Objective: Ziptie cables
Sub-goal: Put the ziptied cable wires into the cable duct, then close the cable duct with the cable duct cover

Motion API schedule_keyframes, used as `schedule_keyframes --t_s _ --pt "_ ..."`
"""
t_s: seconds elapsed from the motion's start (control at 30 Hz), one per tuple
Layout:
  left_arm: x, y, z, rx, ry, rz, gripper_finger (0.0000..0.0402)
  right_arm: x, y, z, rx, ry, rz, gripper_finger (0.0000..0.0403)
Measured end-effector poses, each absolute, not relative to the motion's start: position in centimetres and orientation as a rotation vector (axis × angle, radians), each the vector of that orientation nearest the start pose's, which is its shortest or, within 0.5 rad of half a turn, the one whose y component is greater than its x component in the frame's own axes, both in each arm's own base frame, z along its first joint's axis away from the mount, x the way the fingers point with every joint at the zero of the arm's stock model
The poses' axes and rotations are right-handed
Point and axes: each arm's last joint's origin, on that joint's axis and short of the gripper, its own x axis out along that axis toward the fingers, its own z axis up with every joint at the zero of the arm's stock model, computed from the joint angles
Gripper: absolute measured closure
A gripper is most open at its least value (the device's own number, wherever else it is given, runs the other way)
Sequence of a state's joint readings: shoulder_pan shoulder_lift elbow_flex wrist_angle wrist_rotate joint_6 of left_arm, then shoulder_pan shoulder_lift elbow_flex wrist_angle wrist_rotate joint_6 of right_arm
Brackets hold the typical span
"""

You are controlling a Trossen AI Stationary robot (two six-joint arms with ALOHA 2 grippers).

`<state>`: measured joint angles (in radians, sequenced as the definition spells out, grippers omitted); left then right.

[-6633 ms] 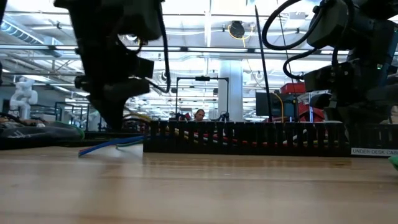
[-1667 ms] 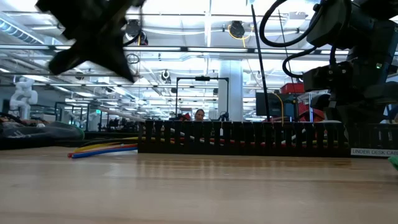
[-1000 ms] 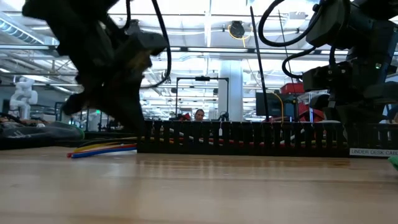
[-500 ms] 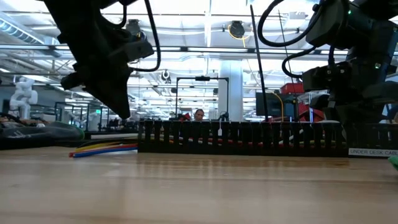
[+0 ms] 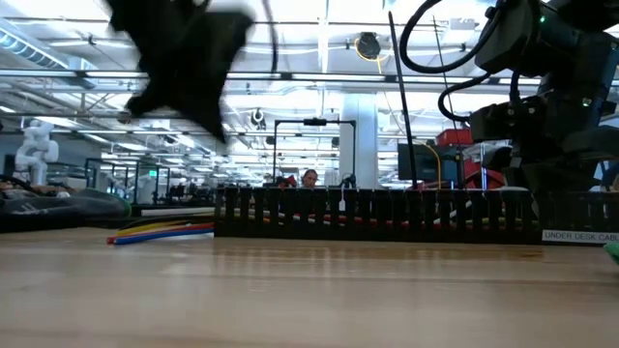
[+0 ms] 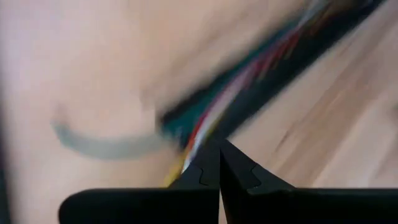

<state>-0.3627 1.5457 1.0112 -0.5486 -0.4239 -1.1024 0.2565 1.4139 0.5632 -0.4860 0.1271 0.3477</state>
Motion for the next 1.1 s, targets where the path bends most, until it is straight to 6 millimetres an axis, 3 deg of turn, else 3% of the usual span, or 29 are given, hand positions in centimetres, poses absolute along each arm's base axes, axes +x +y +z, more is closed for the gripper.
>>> schedule_keyframes --t_s 0.13,0.23,0.33,0.5,0.8,1.1 --pt "27.5 -8.6 26.7 -0.398 0.591 0.607 0.0402 20.1 4.9 12.6 0.029 1.322 -0.113 0.0403" --pt "26.4 -7.4 29.5 -0.29 0.476 0.662 0.0402 20.0 4.9 12.6 0.021 1.33 -0.114 0.0403" --pt "25.4 -6.6 30.9 -0.307 0.429 0.671 0.0402 20.0 4.9 12.6 0.027 1.333 -0.121 0.0397" --pt "24.4 -5.9 32.1 -0.303 0.385 0.691 0.0399 19.8 4.8 12.7 0.04 1.353 -0.137 0.0357" --pt "23.3 -5.2 32.3 -0.193 0.455 0.692 0.0366 20.3 4.9 15.1 -0.048 1.481 -0.139 0.0231" --pt "22.1 -4.8 31.5 -0.104 0.586 0.718 0.0356 21.9 5.4 19.0 -0.034 1.475 -0.122 0.0193"
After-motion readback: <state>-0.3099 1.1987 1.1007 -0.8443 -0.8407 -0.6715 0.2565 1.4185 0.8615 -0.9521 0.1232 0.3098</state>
